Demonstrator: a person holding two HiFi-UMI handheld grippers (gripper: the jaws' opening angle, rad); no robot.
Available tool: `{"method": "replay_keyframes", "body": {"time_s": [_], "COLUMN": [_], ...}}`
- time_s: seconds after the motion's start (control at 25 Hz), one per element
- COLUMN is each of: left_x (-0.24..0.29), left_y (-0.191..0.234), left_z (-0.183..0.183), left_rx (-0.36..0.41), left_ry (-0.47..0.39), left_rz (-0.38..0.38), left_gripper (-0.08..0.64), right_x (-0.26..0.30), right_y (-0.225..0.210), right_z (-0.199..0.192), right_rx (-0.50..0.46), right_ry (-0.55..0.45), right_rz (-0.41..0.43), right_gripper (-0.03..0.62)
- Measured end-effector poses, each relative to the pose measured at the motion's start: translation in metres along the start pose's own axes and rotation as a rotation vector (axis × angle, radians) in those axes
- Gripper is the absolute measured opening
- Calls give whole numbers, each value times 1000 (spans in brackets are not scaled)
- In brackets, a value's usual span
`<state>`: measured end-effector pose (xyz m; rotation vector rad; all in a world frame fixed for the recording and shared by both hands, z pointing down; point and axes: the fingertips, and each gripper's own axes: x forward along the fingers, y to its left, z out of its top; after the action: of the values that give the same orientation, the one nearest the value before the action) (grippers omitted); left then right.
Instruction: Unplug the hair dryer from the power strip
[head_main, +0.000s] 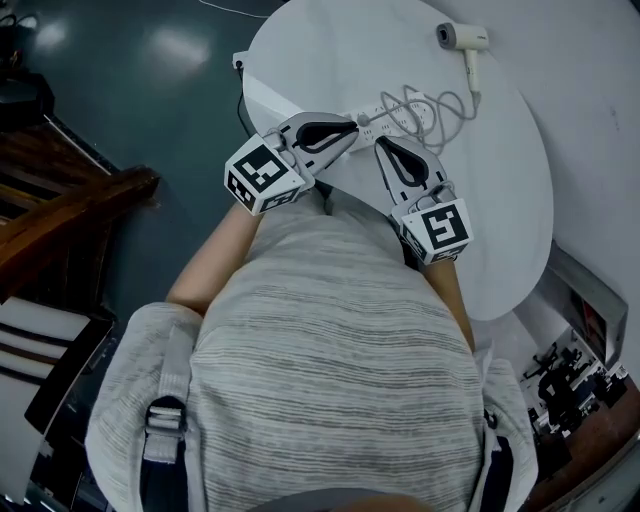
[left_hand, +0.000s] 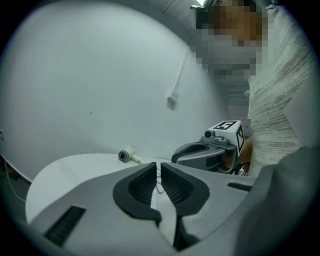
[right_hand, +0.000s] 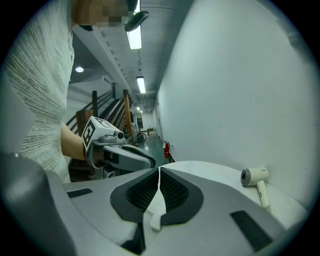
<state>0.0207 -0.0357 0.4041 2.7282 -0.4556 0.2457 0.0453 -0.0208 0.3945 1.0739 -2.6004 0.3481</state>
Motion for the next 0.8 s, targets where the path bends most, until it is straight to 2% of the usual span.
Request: {"method": "replay_keyframes", "body": {"time_s": [0.04,0.16,0.28,0.36,0.52,0.8], "left_x": [4,17,31,39,53,73], "left_y": [2,7,9,10,16,32], "left_z": [-1,-9,-19,-23,-38,-88], "left_rx": [20,114,204,237,275,317], "left_ry": [11,77,141,162,240,412], "left_rz": [10,32,28,26,31,41], "left_gripper": [32,191,310,394,443,456], "right_x": [0,-1,-1,-1,-2,-2], "right_y": [-2,-9,-15,-18,-23,-25], "right_z": [0,0,-2,-2,-2,-4], "right_rx": [-1,2,4,6,11,18], "right_ry": [2,8,15,16,17,30], "right_rz": [2,2,-1,-5,-10,-12], "right_gripper": [27,28,27,27,28,26]}}
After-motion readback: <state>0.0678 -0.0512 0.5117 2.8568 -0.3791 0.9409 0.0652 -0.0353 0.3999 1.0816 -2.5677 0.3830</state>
